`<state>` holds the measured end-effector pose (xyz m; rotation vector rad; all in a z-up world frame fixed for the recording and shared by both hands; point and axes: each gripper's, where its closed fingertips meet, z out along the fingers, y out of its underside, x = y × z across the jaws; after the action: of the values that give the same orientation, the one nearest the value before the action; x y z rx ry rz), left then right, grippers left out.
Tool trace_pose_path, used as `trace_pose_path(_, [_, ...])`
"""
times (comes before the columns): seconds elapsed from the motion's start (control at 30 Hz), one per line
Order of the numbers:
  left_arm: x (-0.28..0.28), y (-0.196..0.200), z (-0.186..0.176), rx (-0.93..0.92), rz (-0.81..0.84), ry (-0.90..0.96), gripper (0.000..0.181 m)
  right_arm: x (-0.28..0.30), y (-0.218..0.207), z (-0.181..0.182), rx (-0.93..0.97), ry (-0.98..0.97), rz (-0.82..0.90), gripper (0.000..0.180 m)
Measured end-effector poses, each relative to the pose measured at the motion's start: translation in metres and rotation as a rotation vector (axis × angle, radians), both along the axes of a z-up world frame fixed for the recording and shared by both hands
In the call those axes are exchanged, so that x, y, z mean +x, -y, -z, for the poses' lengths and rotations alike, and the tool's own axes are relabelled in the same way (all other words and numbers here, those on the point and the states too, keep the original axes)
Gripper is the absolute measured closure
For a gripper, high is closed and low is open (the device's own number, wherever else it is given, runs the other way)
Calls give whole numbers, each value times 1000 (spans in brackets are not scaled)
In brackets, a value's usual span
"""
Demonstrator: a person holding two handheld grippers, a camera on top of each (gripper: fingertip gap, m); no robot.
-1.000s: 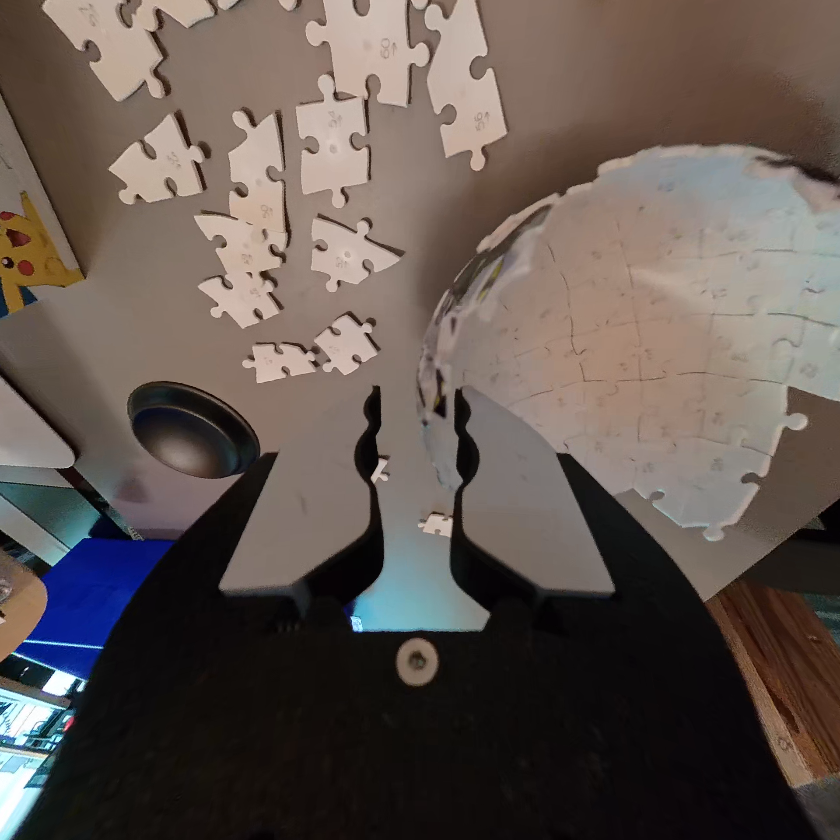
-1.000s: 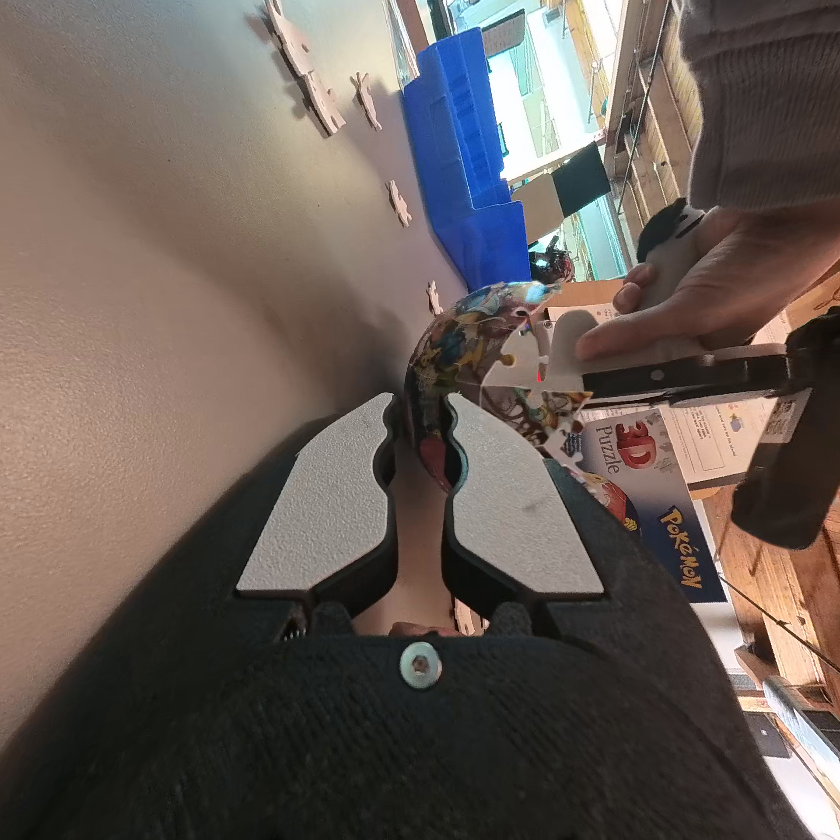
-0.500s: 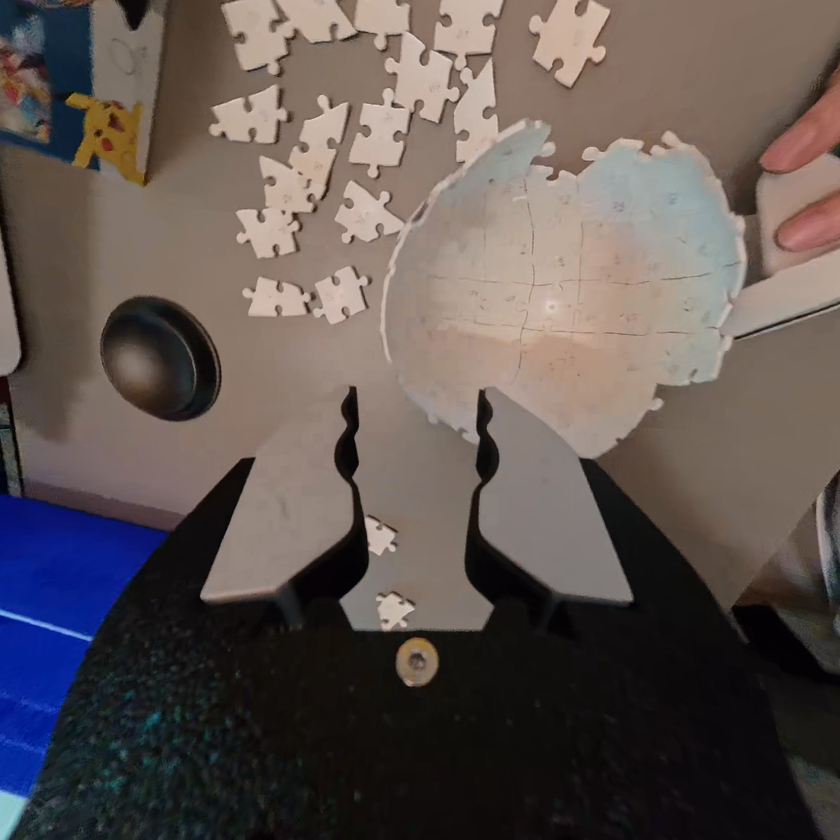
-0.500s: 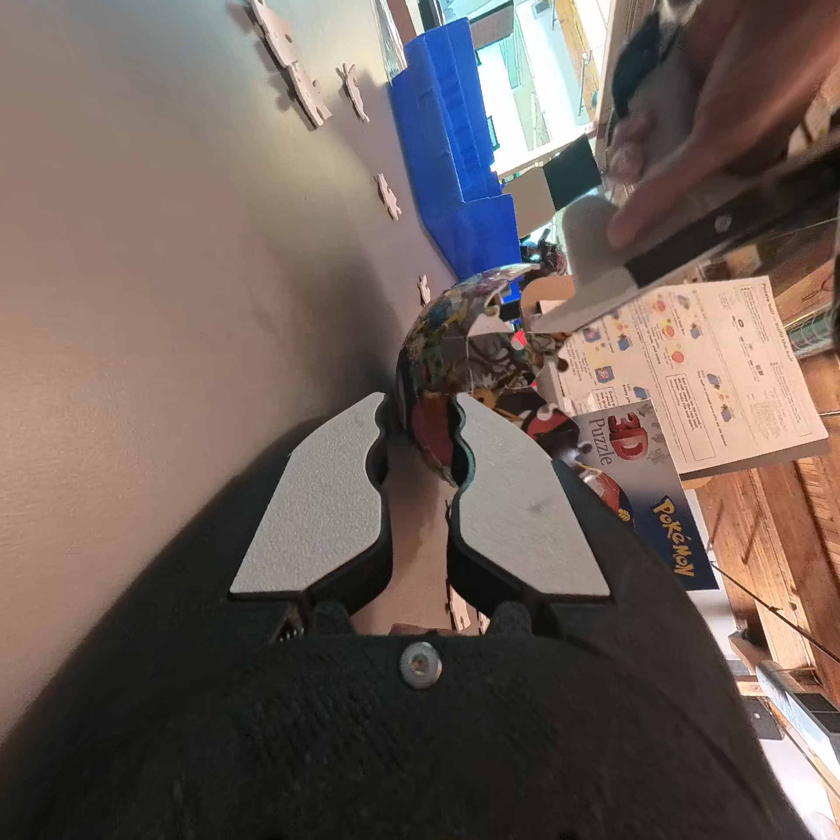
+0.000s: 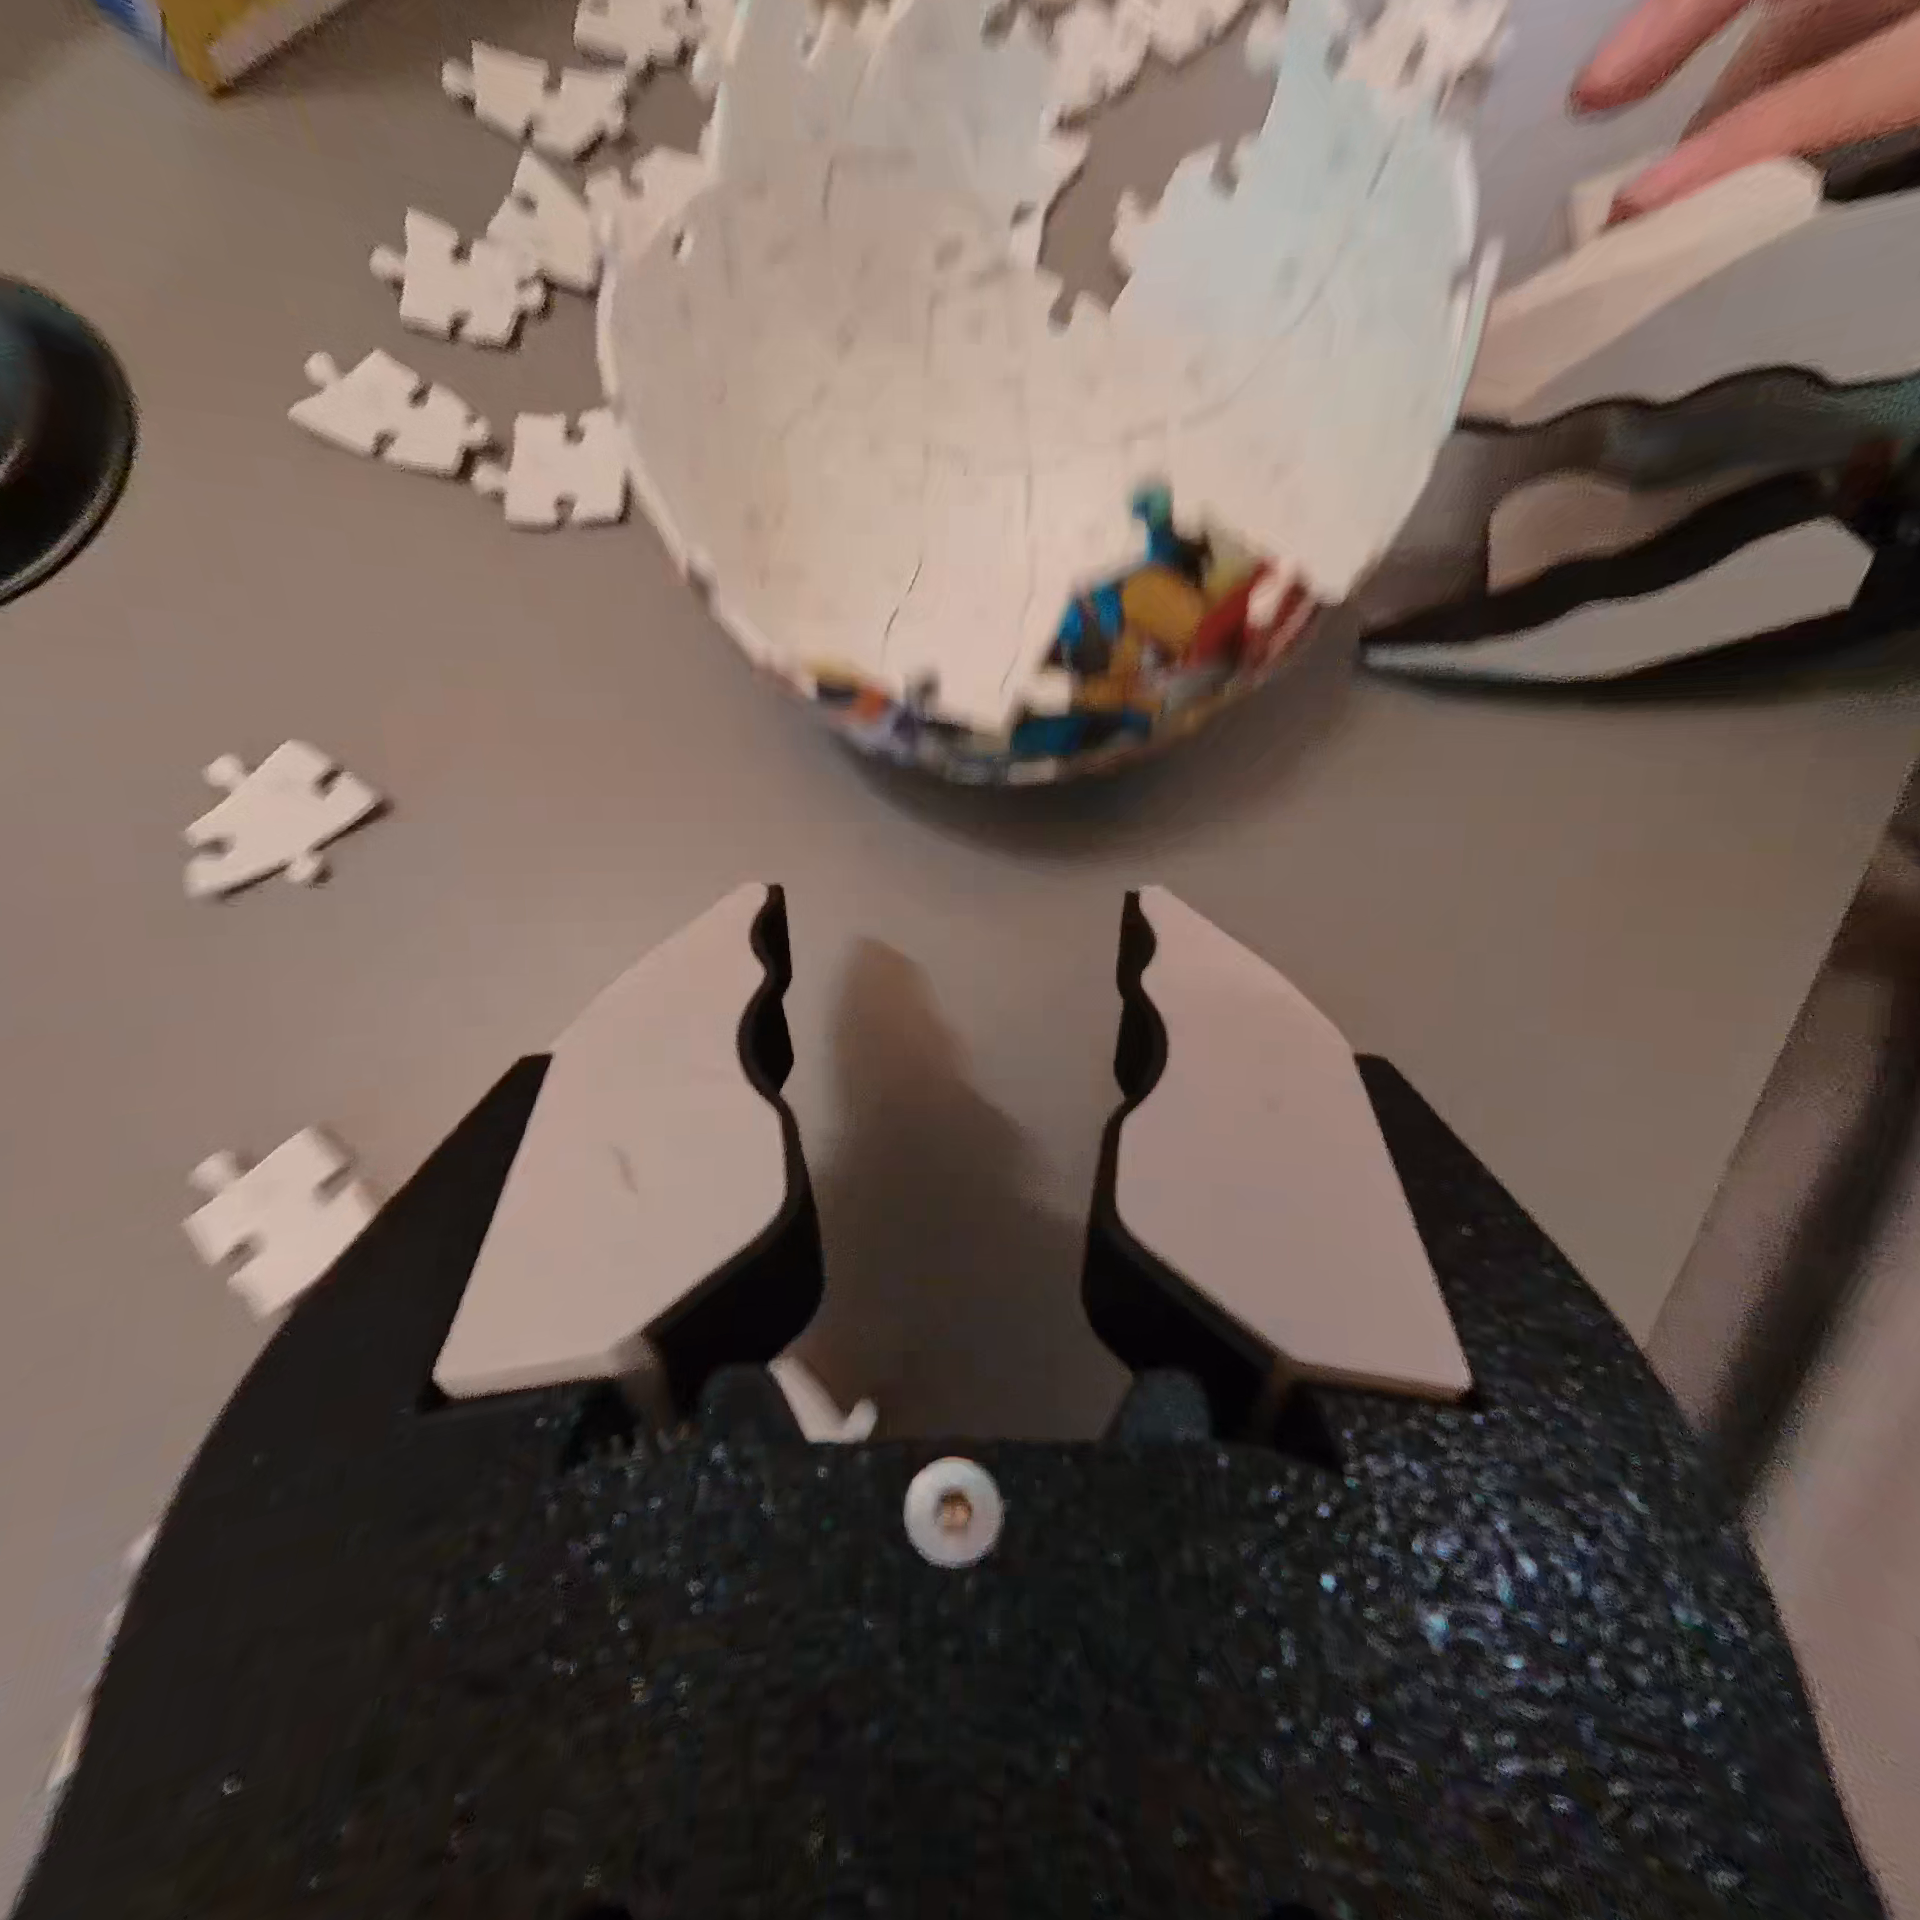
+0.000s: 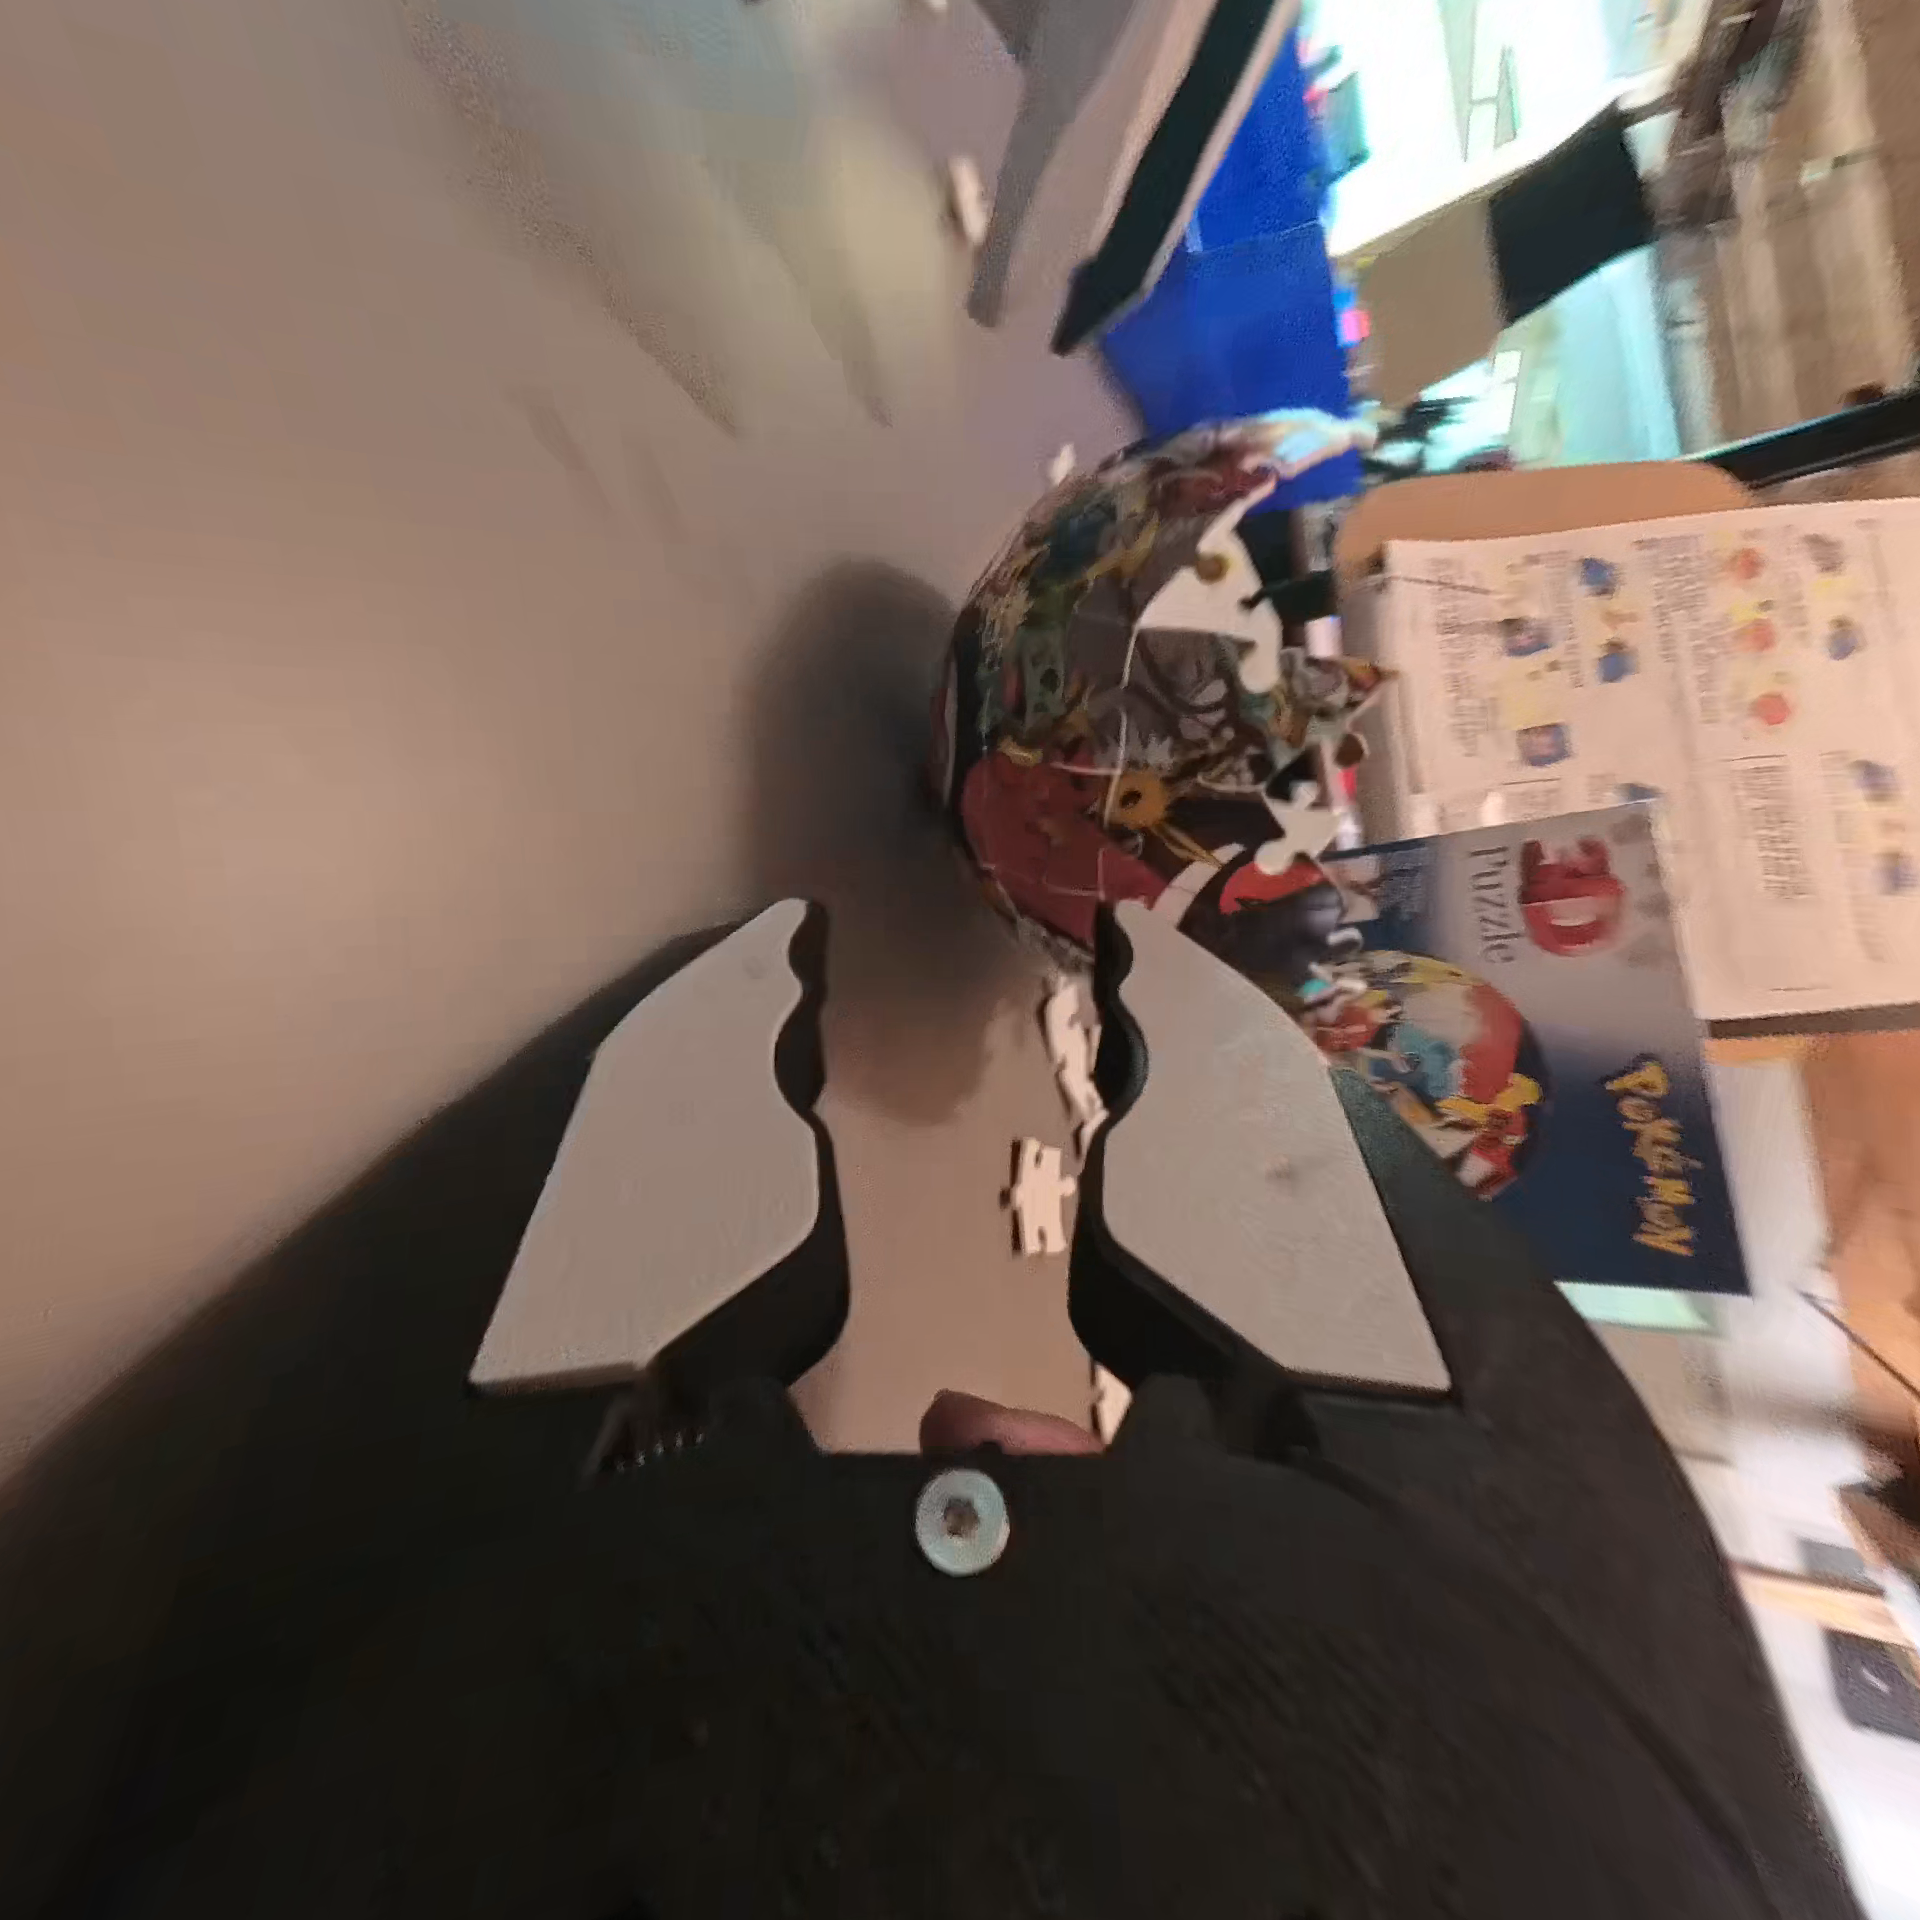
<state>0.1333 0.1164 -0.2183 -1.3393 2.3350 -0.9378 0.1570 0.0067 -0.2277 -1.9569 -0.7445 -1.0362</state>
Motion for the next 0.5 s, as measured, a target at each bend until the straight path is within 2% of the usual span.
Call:
trace_pose_path(0.07, [9, 14, 4, -45, 0, 22, 119, -1, 17, 1, -75, -122, -19, 120])
trace_pose_path(0.13, [14, 15, 11, -7, 2, 14, 116, 2, 33, -18, -39, -287, -4, 115])
trace_pose_path(0.23, [18, 19, 14, 17, 32, 23, 114, 24, 44, -71, 192, -544, 26, 98])
trace_pose_path(0.3, [20, 23, 14, 18, 62, 42, 112, 63, 39, -101, 376, -707, 116, 100])
trace_pose_path(0.33, [20, 24, 15, 21, 73, 45, 111, 79, 33, -103, 391, -795, 135, 99])
trace_pose_path(0.4, [22, 25, 20, 25, 79, 38, 107, 108, 16, -91, 324, -951, 211, 105])
trace_pose_path(0.47, [23, 26, 25, 20, 74, 30, 106, 112, -9, -73, 178, -1115, 200, 91])
trace_pose_path(0.5, [23, 25, 28, 27, 76, 37, 106, 106, -21, -63, 78, -1191, 168, 101])
